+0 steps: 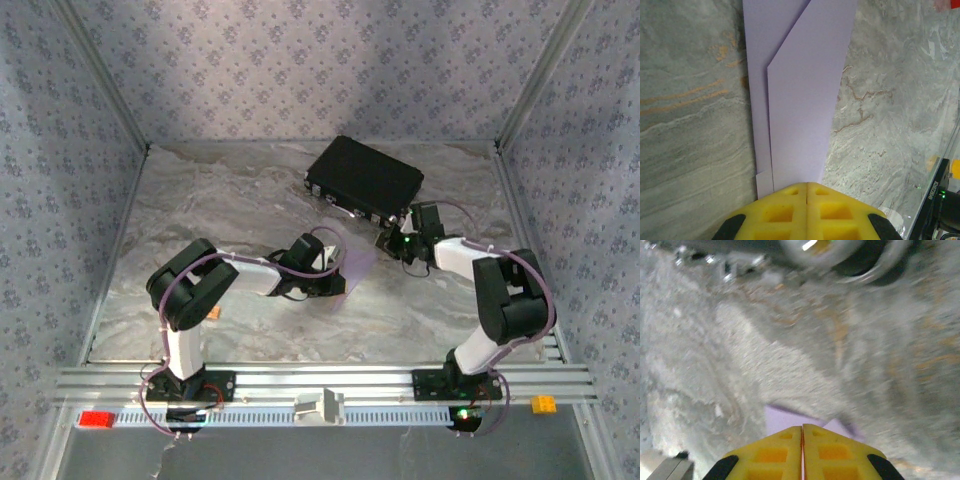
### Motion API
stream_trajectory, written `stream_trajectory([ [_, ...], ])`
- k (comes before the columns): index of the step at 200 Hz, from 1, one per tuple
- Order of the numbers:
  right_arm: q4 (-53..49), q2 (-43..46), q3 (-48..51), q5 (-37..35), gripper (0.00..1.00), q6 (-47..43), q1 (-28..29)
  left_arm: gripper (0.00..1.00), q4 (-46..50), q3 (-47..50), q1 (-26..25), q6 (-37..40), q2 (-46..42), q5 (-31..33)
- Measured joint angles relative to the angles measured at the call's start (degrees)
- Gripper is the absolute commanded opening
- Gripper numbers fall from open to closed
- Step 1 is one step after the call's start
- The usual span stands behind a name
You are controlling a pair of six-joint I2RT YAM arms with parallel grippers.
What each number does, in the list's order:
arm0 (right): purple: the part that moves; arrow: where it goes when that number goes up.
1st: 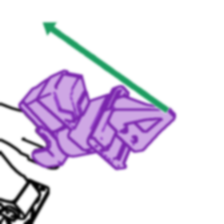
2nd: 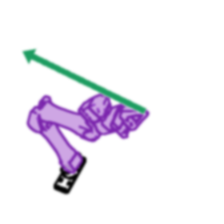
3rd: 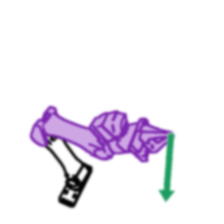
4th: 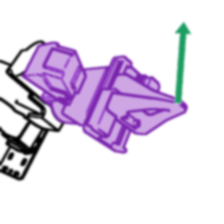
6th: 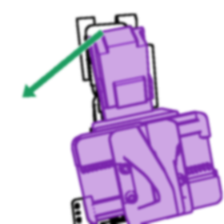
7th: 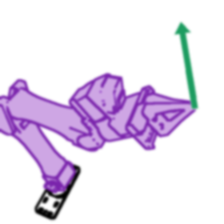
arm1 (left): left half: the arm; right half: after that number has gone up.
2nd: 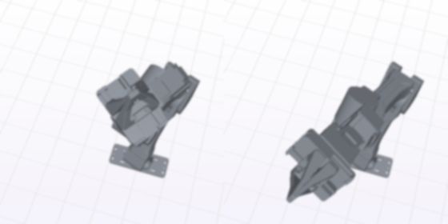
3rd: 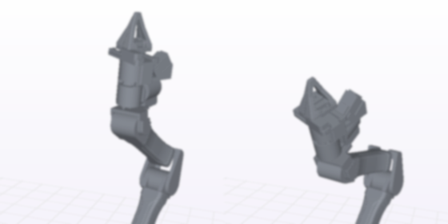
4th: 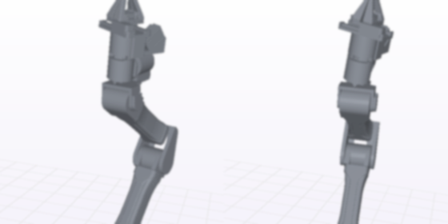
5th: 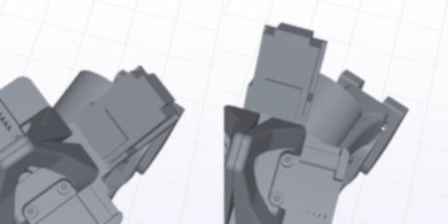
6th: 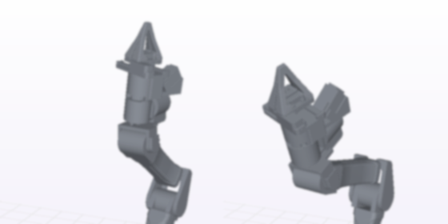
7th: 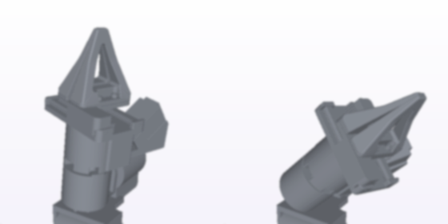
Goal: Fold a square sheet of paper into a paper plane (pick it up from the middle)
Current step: Fold the wing for the fifth time at the center of the table.
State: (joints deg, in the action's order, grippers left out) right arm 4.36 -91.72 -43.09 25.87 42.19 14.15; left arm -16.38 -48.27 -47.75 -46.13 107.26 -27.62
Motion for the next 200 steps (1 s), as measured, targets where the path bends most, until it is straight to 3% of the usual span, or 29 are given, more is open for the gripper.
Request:
stream_trajectory([
  [51, 2.75, -2.51, 1.05, 1.6, 0.06, 1.77, 7.21, 0.0, 0.13, -0.07, 0.0, 0.02, -0.02, 0.0],
  [108, 2.84, -4.44, 3.5, 0.35, 0.05, 1.88, 7.21, 0.0, 2.03, -0.72, -0.22, 0.02, -0.55, 0.07],
  [200, 5.11, -4.42, 4.7, 1.53, 0.05, 1.92, 6.84, 0.0, 16.65, -9.6, -0.63, 2.73, -2.1, -1.81],
])
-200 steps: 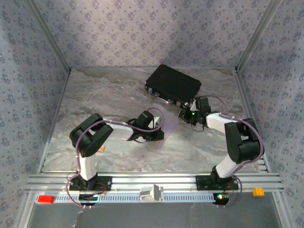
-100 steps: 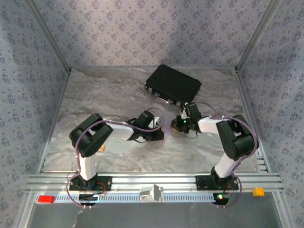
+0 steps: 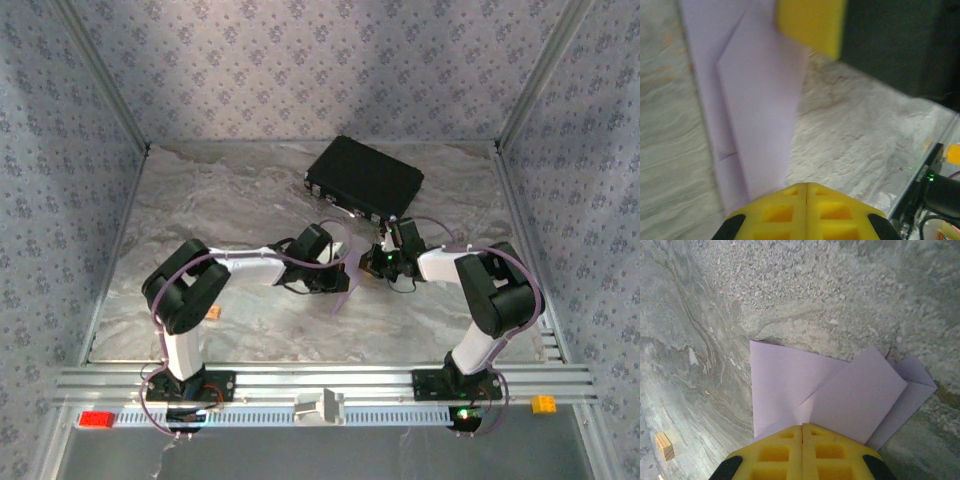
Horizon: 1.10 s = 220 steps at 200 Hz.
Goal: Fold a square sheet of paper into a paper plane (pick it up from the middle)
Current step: Fold the wing for the fifth time at the center of the table.
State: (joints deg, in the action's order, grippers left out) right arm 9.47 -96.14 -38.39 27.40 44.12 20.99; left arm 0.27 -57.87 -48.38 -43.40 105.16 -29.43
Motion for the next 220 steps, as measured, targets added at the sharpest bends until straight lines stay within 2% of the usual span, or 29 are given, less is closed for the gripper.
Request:
stream_trajectory([
  [53, 1.4, -0.17, 0.57, 0.61, 0.05, 0.44, -0.24, 0.0, 1.75, -6.21, -0.02, 1.7, 4.17, -1.92],
  [135, 2.58, -0.2, 1.14, 0.96, 0.04, 0.68, -0.39, 0.01, 2.93, -6.49, -0.83, 1.86, 7.23, -1.99],
  [220, 2.6, -0.2, 1.16, 0.96, 0.04, 0.68, -0.39, 0.03, 2.91, -7.23, -0.92, 2.47, 7.78, 1.27],
])
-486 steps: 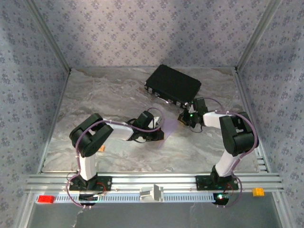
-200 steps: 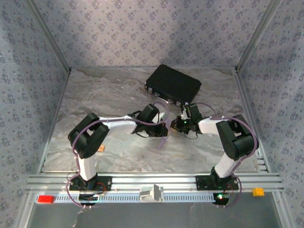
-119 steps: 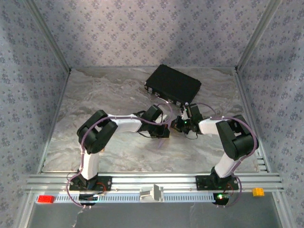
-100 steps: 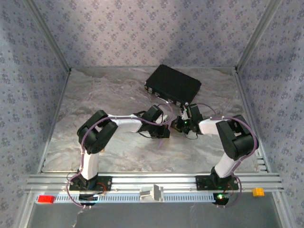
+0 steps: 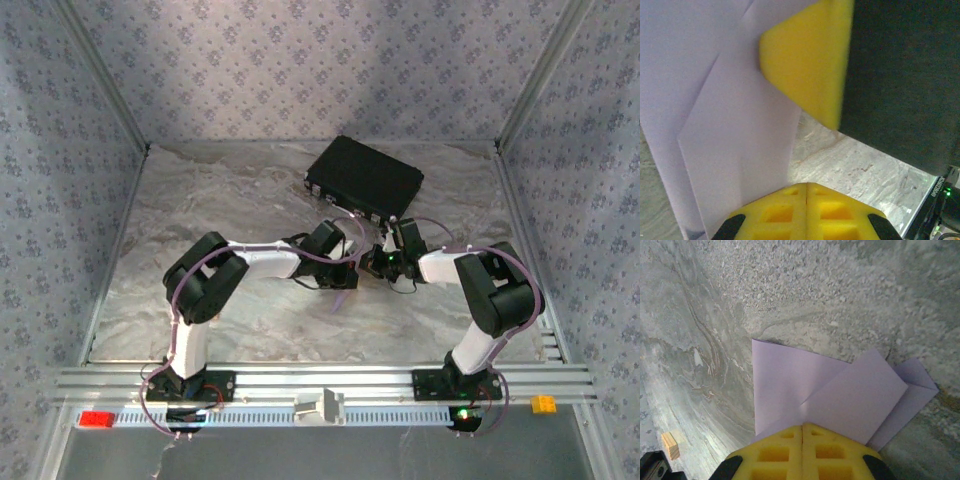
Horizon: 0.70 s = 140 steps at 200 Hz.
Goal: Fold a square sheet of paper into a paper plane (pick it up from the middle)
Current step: Fold the wing for the fifth time at the center of the table.
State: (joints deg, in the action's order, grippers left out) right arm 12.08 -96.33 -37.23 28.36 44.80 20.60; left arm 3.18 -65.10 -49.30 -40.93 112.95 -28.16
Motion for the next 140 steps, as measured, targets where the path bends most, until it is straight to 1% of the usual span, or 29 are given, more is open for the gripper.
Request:
stream_trajectory([
  [26, 0.09, 0.0, 0.02, 0.0, 0.04, 0.0, 0.0, 0.03, -0.39, 0.2, -0.15, -0.02, 0.79, 0.59],
  [56, 0.11, 0.0, 0.02, 0.0, 0.04, -0.02, -0.02, 0.04, -3.3, 2.38, -0.61, -0.02, -0.07, 1.49],
  [88, -0.07, -0.2, 0.02, 0.94, 0.04, -0.04, 0.0, 0.06, -5.18, 5.97, -1.44, -0.02, -2.71, 3.41],
  [140, -0.24, -0.22, 0.0, 1.36, 0.04, -0.04, 0.0, 0.07, -5.16, 11.82, -1.84, 0.76, -7.28, 3.78],
])
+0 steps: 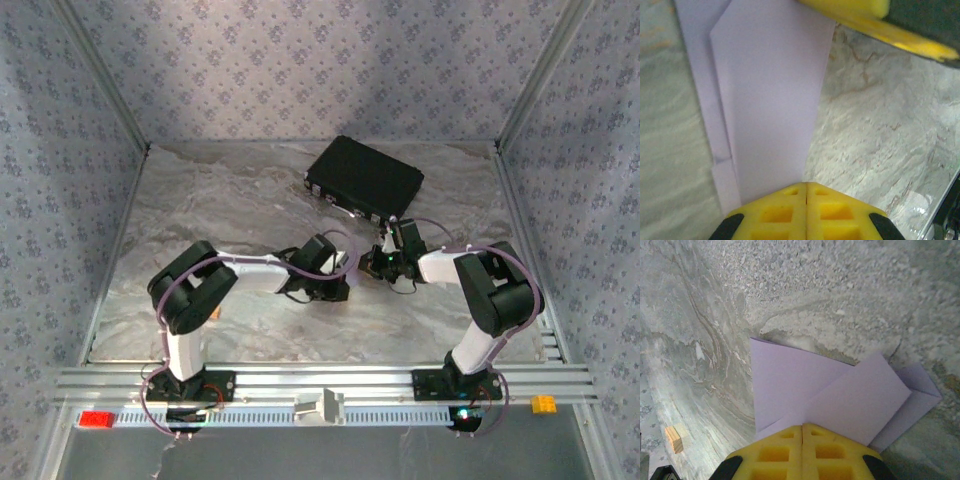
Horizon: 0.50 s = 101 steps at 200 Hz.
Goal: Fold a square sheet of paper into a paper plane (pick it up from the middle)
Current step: Fold the wing for the fifth time at the center of the table.
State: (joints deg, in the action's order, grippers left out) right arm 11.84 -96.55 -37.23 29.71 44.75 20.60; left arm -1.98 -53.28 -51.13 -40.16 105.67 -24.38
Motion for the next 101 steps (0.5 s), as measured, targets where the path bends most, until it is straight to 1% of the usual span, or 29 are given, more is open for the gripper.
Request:
stream_trajectory([
  [60, -0.17, -0.11, 0.0, 0.63, 0.04, 0.02, 0.11, 0.06, -0.11, 6.62, -0.57, 0.11, -5.68, 1.09],
  [101, -0.31, -0.11, -0.09, 0.61, 0.04, 0.0, 0.17, 0.06, 4.59, 8.04, -1.18, 0.09, -9.84, 2.47],
])
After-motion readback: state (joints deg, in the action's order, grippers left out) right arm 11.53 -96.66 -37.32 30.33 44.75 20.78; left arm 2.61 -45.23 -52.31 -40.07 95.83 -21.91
